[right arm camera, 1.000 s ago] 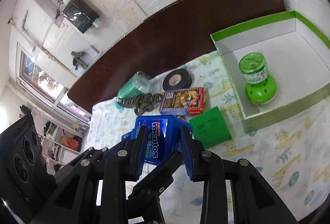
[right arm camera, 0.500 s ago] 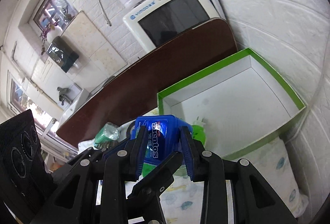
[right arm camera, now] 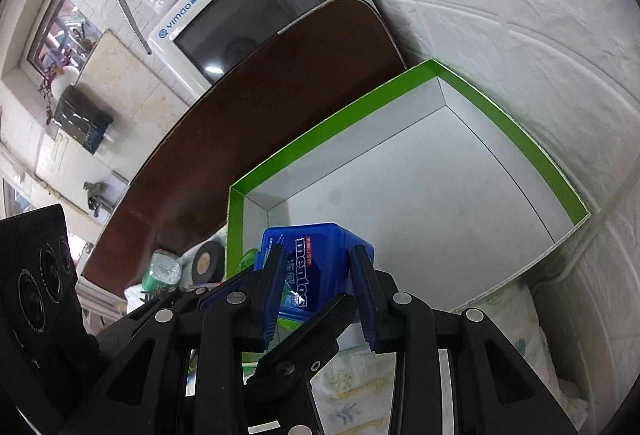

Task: Organize rigid objects
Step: 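Carry the Mentos tin into the green box and release it, then move the right tool back to the blue medicine box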

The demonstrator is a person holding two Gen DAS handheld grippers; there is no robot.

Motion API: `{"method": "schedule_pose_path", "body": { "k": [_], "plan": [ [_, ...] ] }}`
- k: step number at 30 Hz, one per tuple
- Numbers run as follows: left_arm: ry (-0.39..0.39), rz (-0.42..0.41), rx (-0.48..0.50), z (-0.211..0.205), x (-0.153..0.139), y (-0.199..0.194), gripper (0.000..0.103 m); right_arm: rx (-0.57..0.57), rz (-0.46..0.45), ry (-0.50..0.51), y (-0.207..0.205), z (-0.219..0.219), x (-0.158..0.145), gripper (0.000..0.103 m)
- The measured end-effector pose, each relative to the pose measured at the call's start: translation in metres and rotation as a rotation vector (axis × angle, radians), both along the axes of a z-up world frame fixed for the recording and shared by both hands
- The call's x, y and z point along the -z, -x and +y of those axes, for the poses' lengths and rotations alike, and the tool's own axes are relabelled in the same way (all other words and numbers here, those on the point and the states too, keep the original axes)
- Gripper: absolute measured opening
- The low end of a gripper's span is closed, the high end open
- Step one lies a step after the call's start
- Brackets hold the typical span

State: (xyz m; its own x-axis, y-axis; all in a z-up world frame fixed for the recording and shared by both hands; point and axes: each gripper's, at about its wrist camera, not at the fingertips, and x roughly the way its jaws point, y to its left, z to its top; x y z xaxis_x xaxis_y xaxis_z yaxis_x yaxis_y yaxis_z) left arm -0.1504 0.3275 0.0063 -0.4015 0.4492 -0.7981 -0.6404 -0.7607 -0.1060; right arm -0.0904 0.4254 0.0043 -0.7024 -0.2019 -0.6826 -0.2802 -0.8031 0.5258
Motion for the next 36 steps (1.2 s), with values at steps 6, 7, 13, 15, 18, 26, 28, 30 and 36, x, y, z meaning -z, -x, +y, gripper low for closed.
{"method": "schedule_pose_path", "body": {
  "k": [6,7,13,15,18,26,28,30,36],
  "plan": [
    [0.019,-0.045,0.006,0.004,0.016,0.004,0.057,0.001,-0.043,-0.008,0.002,0.004,0.019,0.035],
    [0.024,-0.043,0.012,0.005,0.018,0.004,0.056,0.003,-0.051,-0.013,0.002,0.004,0.022,0.035],
    [0.046,-0.001,0.022,0.000,0.009,-0.006,0.058,0.048,-0.084,-0.019,-0.002,0.008,0.030,0.035],
    [0.041,0.019,0.016,-0.005,0.001,-0.010,0.058,0.068,-0.076,-0.034,-0.006,0.008,0.024,0.035],
    [0.036,0.069,-0.002,-0.018,-0.014,-0.015,0.061,0.087,-0.049,-0.054,-0.013,0.006,0.009,0.035],
    [0.026,0.186,-0.102,-0.081,-0.045,-0.026,0.070,0.080,0.014,-0.095,-0.026,-0.019,-0.026,0.035],
    [0.017,0.207,-0.147,-0.108,-0.051,-0.028,0.074,0.060,0.027,-0.104,-0.027,-0.032,-0.033,0.035],
    [0.010,0.220,-0.198,-0.134,-0.055,-0.028,0.075,0.032,0.037,-0.112,-0.026,-0.048,-0.039,0.035],
    [-0.016,0.218,-0.361,-0.216,-0.058,-0.024,0.075,-0.090,0.049,-0.148,-0.014,-0.109,-0.048,0.035]
  ]
}}
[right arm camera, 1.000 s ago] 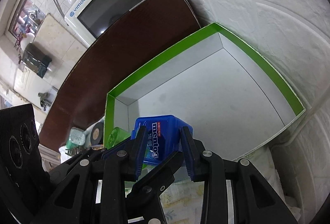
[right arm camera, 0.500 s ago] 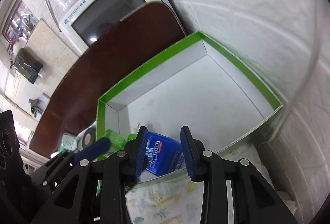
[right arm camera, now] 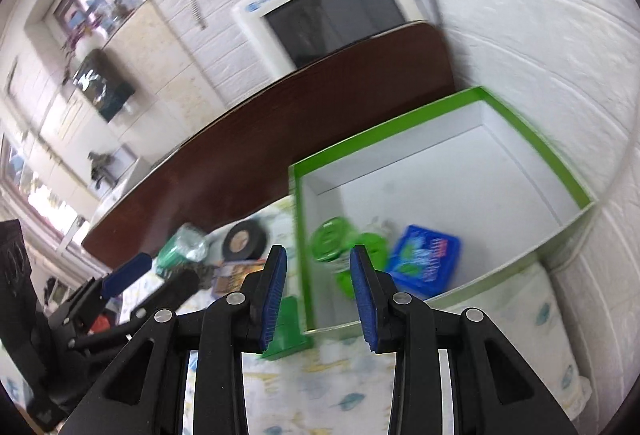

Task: Organize rigid objects
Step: 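Move the right tool back to the blue medicine box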

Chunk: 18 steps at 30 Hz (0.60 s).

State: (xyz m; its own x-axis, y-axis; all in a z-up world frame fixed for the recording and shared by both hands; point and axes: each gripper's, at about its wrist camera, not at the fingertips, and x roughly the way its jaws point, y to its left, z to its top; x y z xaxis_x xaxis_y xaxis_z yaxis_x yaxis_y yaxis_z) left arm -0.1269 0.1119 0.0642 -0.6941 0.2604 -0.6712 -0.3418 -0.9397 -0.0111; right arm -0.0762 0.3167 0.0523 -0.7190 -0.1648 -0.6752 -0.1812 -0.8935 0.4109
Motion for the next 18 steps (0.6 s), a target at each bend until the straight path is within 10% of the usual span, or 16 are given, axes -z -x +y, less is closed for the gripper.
{"method": "schedule_pose_path", "body": {
  "k": [18],
  "plan": [
    [-0.085,-0.152,-0.290,-0.160,0.074,-0.004,0.075,-0.314,-0.161,-0.084,0.042,-0.162,0.055,0.035]
  ]
}}
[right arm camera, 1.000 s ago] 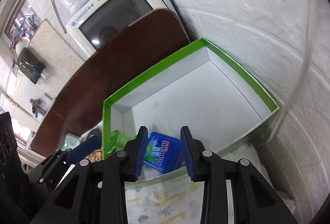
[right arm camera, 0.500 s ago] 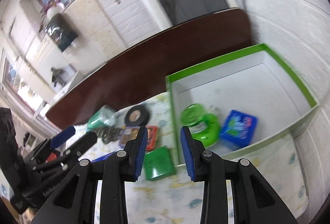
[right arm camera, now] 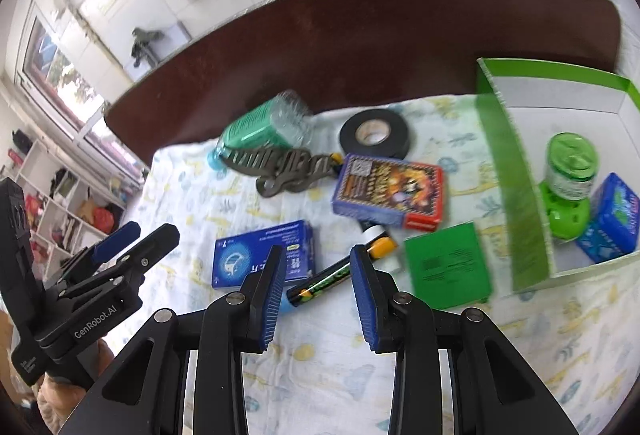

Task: Organize rigid objects
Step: 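Move the right tool back to the blue medicine box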

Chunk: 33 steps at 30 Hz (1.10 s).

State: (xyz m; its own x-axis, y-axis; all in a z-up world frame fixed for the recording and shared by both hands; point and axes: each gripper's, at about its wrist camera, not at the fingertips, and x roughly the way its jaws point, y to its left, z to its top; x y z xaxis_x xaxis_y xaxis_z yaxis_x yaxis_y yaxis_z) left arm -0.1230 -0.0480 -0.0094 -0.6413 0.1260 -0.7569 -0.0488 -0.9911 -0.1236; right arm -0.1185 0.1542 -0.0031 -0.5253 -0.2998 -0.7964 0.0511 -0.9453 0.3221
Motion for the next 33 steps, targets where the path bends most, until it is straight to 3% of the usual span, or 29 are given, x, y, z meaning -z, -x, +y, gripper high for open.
{"method": "schedule_pose_path", "body": {
  "k": [5,13,26,30,33],
  "plan": [
    [-0.037,-0.062,0.010,-0.005,0.025,0.006,0.073,-0.043,-0.023,-0.034,0.012,-0.021,0.016,0.035],
    [-0.080,-0.114,0.079,-0.001,0.045,0.010,0.058,-0.049,-0.085,-0.062,0.033,-0.035,0.038,0.035],
    [-0.113,-0.142,0.136,0.008,0.057,0.016,0.057,-0.047,-0.134,-0.067,0.049,-0.037,0.056,0.035],
    [-0.161,-0.157,0.163,0.010,0.060,0.017,0.058,-0.065,-0.143,-0.045,0.052,-0.039,0.058,0.035],
    [-0.143,-0.145,0.165,0.014,0.060,0.015,0.059,-0.078,-0.151,-0.031,0.052,-0.044,0.061,0.035]
  ]
}}
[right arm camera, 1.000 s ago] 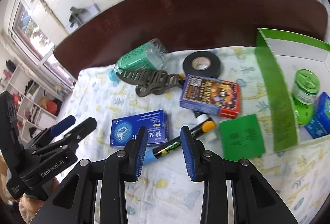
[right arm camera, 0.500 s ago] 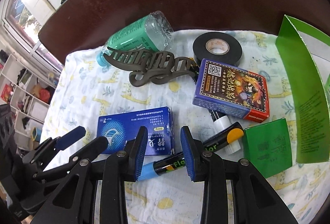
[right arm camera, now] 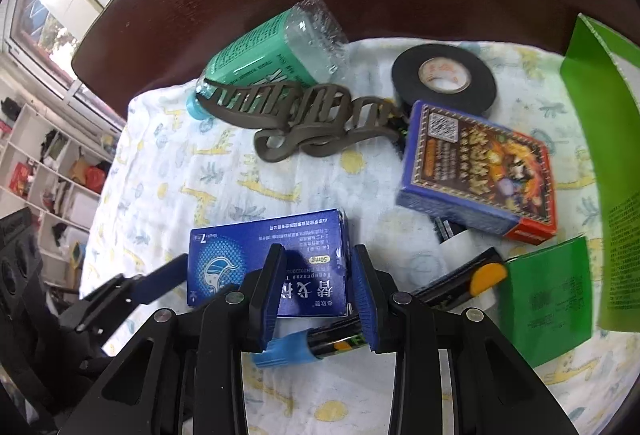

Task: Organize rigid objects
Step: 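Move the right tool back to the blue medicine box, then grasp the blue medicine box with the right tool and lift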

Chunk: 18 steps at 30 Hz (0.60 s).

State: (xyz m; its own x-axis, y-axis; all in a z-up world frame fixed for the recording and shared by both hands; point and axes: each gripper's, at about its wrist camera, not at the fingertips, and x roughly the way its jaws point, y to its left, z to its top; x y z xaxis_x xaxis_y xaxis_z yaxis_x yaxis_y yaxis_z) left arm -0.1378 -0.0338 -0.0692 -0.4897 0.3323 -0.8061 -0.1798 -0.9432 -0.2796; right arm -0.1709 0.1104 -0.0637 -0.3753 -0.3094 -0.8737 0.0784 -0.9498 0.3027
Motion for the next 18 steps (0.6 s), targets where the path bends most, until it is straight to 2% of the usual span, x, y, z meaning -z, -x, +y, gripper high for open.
{"method": "schedule_pose_path", "body": {
  "k": [3,9,12,18],
  "plan": [
    [-0.004,-0.001,-0.006,-0.001,0.000,-0.001,0.059,-0.006,0.007,-0.020,-0.002,-0.003,-0.001,0.036],
    [0.060,0.048,-0.019,0.001,-0.006,-0.007,0.056,-0.027,0.035,-0.060,-0.011,-0.016,-0.007,0.038],
    [0.087,0.082,-0.024,0.000,-0.013,-0.011,0.055,-0.030,0.059,-0.053,-0.017,-0.019,-0.013,0.038],
    [0.095,0.133,-0.027,0.002,-0.029,-0.021,0.055,-0.014,0.112,-0.034,-0.028,-0.017,-0.029,0.038]
  ]
}}
